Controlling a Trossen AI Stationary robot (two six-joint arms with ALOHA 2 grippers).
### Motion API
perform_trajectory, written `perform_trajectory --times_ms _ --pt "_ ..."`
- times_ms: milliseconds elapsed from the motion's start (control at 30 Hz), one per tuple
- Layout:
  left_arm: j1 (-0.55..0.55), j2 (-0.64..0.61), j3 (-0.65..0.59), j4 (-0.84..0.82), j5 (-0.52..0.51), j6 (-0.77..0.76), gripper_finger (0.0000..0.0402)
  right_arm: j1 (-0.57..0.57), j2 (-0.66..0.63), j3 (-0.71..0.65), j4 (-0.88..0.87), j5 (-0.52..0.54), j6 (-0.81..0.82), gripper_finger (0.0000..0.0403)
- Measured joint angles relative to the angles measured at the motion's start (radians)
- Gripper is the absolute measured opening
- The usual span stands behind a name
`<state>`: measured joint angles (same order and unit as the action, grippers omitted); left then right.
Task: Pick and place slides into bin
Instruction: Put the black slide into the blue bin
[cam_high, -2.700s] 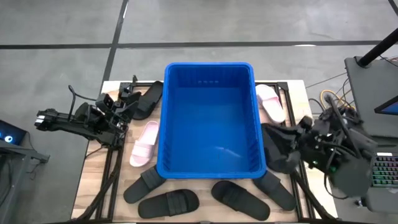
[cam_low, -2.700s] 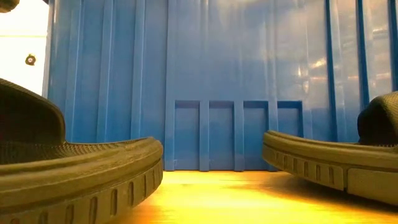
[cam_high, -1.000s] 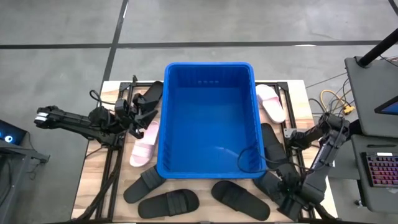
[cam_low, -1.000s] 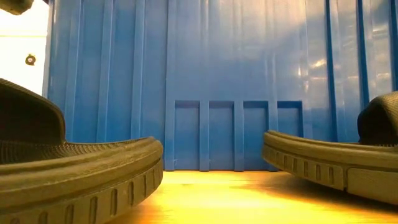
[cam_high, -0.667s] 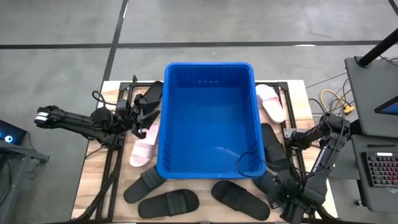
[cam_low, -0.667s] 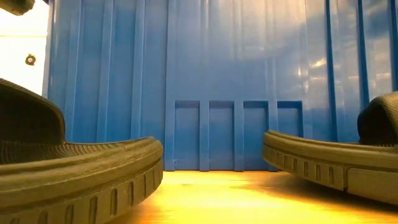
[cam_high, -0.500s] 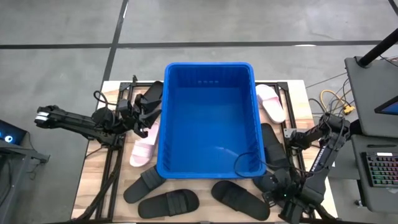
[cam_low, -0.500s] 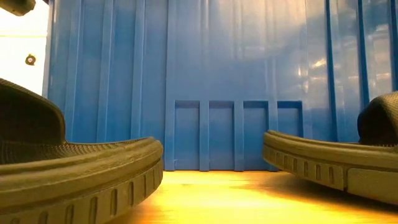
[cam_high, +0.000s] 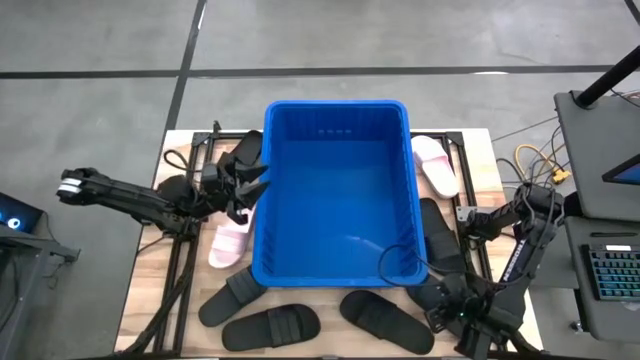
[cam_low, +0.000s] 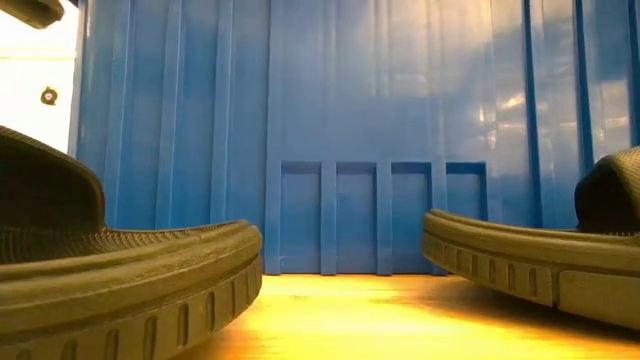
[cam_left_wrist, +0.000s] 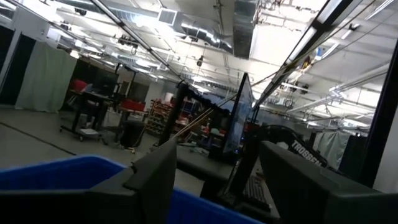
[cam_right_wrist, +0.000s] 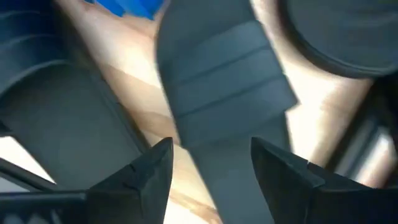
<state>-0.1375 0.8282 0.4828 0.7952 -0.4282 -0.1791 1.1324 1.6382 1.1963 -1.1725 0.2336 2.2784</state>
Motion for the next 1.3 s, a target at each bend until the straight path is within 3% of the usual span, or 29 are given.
perform_trajectory --times_ms 700,1300 --pt "0.000 0.064 0.011 0.002 0.000 -0.077 0.0217 0.072 0.000 -0.074 0.062 -0.002 -0.008 0.0206" --pt "0.000 0.046 0.011 0.008 0.000 -0.078 0.0217 0.050 -0.002 -0.142 0.170 0.102 -0.018 0.0205"
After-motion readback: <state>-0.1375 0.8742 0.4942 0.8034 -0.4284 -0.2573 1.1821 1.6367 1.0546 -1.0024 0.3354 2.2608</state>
